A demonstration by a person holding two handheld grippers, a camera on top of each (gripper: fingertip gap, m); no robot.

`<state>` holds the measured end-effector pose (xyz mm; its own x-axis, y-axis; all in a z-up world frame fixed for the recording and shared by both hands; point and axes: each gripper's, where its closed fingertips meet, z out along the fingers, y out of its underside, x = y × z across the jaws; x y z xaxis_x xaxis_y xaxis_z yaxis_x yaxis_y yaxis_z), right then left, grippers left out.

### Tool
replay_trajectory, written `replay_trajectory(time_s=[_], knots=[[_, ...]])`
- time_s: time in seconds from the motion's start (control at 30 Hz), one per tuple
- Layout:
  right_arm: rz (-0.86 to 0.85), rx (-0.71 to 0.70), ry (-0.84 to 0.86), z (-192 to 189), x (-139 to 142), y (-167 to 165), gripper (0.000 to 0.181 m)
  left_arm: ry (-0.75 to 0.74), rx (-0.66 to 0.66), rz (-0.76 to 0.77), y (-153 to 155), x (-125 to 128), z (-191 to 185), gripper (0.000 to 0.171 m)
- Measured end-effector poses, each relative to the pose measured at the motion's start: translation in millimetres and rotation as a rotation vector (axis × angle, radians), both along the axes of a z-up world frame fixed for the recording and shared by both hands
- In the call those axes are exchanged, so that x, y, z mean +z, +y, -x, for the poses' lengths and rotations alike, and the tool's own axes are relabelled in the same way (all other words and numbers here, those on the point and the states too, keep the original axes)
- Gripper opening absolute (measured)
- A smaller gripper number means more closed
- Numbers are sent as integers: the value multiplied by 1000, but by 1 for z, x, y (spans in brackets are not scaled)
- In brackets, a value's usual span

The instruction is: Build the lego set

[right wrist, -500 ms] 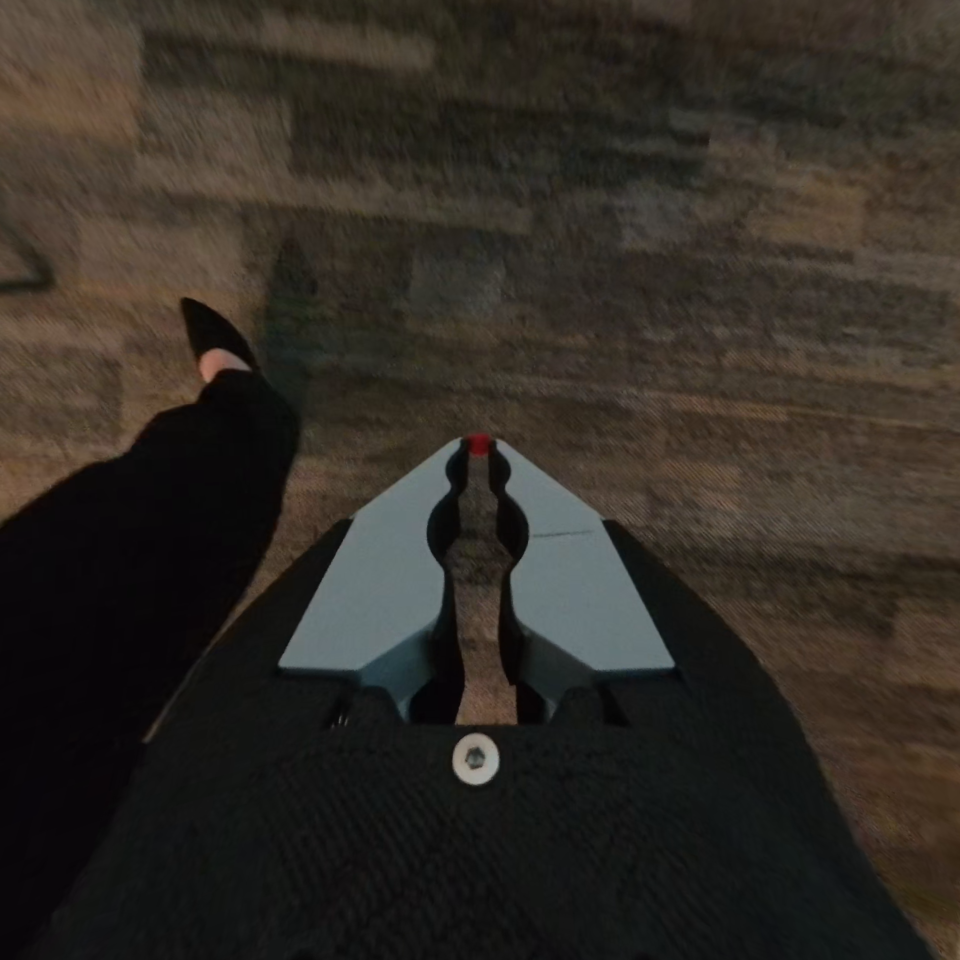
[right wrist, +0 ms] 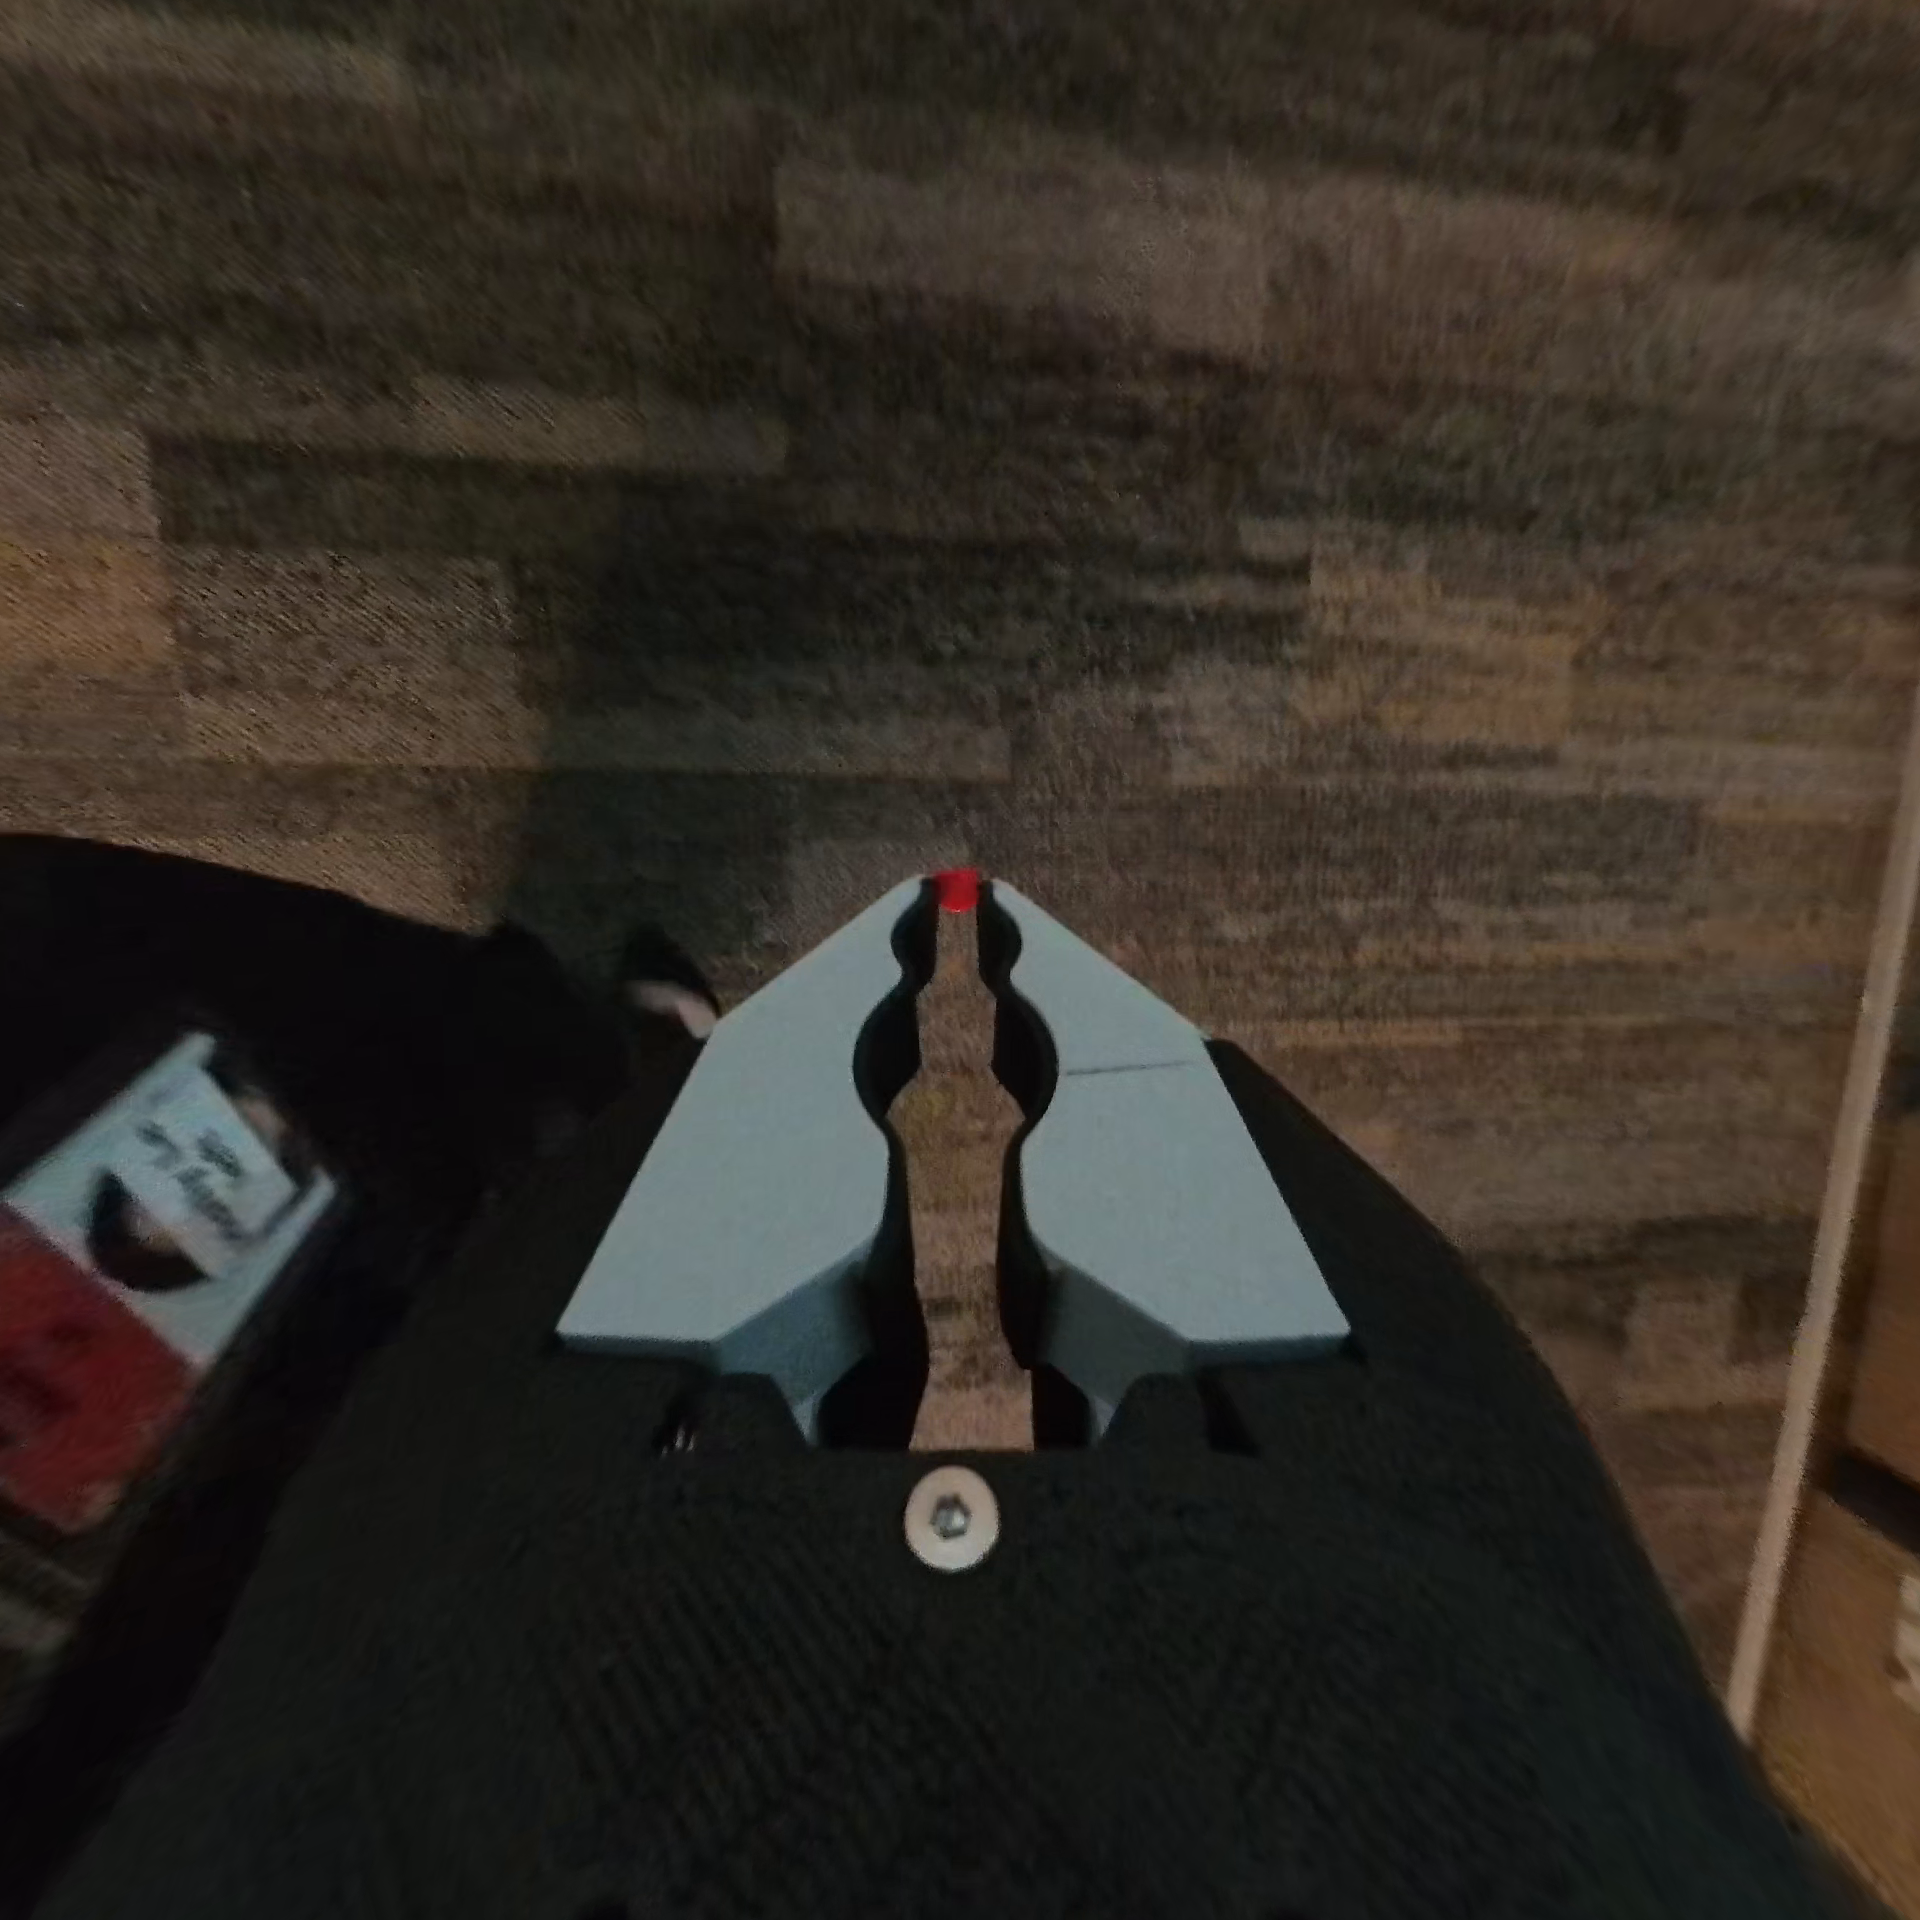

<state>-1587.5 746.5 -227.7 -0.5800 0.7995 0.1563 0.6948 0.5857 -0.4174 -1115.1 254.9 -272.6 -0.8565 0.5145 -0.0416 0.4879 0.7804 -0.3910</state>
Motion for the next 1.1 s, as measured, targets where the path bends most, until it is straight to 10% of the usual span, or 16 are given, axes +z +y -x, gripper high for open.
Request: replay_trajectory(time_s=[0.23, 0.57, 0.83, 1.0, 1.1], knots=[[-38, 287, 10, 84, -19, -268, 5, 116, 140, 28, -133, -1, 56, 0], [-37, 833, -2, 92, -14, -766, 5, -49, 598, 12, -303, 19, -93, 0], [150, 1198, 31, -80, -4, -1158, 6, -124, 939, -144, -318, -19, -194, 0], [177, 1360, -22, -230, -3, -1289, 6, -140, 992, -350, -335, -44, -234, 0], [172, 1523, -37, -321, 4, -1350, 6, -142, 975, -291, -403, -26, -275, 0]])
